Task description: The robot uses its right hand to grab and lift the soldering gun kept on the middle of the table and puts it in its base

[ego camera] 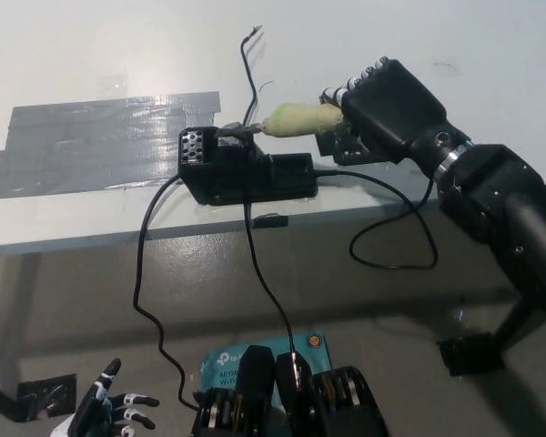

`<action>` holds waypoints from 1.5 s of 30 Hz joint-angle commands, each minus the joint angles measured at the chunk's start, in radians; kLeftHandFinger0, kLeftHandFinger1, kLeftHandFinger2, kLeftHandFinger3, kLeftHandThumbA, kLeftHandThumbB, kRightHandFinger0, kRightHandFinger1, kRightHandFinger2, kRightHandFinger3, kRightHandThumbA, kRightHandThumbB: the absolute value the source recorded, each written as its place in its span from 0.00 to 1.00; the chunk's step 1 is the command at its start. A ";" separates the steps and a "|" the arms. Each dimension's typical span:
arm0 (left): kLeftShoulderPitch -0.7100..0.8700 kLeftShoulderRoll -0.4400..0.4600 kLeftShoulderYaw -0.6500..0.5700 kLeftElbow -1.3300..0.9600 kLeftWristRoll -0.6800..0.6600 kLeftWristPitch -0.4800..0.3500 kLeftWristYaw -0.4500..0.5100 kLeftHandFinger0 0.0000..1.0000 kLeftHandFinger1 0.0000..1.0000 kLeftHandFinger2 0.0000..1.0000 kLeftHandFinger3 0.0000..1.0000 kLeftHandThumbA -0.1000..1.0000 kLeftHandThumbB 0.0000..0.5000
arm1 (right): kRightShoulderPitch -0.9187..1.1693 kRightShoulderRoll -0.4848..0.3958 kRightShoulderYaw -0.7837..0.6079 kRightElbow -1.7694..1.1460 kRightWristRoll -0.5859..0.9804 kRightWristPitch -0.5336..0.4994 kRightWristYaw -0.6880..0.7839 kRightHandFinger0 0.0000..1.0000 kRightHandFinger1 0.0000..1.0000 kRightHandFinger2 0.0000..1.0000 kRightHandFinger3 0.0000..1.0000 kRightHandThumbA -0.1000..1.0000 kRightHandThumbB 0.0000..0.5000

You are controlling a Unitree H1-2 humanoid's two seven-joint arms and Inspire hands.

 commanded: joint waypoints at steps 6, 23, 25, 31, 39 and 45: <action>-0.010 0.005 -0.005 -0.017 -0.004 -0.019 -0.029 0.00 0.16 0.43 0.58 1.00 1.00 | -0.032 -0.001 -0.031 -0.016 -0.003 0.063 -0.010 0.00 0.02 0.07 0.50 0.00 0.42; -0.020 0.003 -0.006 -0.023 0.000 -0.023 -0.024 0.00 0.15 0.41 0.56 1.00 1.00 | -0.049 0.004 0.024 0.070 -0.006 0.011 -0.034 0.00 0.09 0.41 0.43 0.00 0.40; -0.019 0.004 -0.008 -0.025 0.002 -0.022 -0.023 0.00 0.16 0.42 0.56 1.00 1.00 | -0.046 0.002 0.024 0.069 -0.003 0.007 -0.035 0.00 0.12 0.42 0.41 0.00 0.38; -0.015 0.002 -0.004 -0.041 -0.008 -0.005 -0.026 0.00 0.15 0.42 0.59 1.00 1.00 | -0.039 -0.010 0.027 0.055 -0.017 0.038 0.012 0.00 0.11 0.38 0.45 0.00 0.29; -0.028 -0.004 -0.008 -0.034 -0.001 -0.012 -0.019 0.00 0.16 0.41 0.55 1.00 1.00 | -0.100 0.008 0.069 0.138 -0.056 0.004 -0.086 0.00 0.08 0.42 0.37 0.00 0.38; -0.023 -0.007 -0.008 -0.046 -0.004 0.006 -0.016 0.00 0.14 0.39 0.53 1.00 1.00 | -0.146 0.052 0.079 0.195 -0.028 0.013 -0.046 0.00 0.15 0.52 0.38 0.00 0.20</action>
